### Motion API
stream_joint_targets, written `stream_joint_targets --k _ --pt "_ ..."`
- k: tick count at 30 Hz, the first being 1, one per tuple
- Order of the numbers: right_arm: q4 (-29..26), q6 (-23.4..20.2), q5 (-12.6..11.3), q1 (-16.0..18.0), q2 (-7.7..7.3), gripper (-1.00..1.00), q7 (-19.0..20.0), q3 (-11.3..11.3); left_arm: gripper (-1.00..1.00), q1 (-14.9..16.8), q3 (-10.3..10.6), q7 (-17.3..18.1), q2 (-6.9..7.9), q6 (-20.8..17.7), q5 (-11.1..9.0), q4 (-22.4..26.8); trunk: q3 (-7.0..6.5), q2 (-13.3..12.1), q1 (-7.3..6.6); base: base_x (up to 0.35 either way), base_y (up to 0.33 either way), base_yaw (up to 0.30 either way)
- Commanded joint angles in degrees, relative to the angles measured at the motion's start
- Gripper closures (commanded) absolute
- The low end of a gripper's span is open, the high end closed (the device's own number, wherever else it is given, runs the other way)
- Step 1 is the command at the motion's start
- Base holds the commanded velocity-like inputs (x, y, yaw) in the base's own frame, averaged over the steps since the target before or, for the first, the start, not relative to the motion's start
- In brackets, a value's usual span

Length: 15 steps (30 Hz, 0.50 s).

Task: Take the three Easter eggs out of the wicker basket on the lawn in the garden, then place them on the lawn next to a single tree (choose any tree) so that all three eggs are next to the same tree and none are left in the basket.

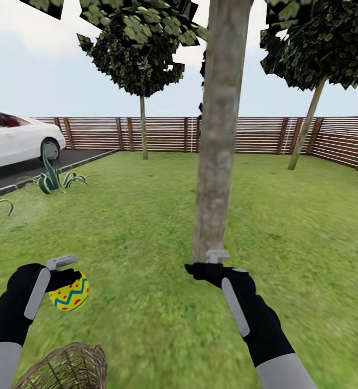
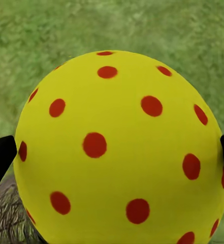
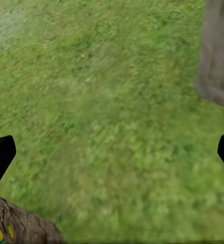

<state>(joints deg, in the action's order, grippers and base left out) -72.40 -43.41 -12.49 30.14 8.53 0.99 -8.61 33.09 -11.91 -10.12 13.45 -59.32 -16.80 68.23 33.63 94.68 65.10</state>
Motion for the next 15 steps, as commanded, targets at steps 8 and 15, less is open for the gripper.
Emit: stream_joint_targets --k 8,15 --pt "-0.3 -1.0 -0.1 0.0 -0.01 -1.0 0.1 0.3 1.0 0.1 0.6 -0.5 -0.23 -0.6 -0.5 0.0 -0.15 0.0 0.0 0.0 -0.282 -0.123" --pt "-0.2 -1.0 -0.1 0.0 -0.01 -1.0 0.1 0.3 1.0 0.1 2.0 -0.5 -0.56 -0.6 -0.5 0.0 -0.51 0.0 0.0 0.0 -0.267 -0.254"
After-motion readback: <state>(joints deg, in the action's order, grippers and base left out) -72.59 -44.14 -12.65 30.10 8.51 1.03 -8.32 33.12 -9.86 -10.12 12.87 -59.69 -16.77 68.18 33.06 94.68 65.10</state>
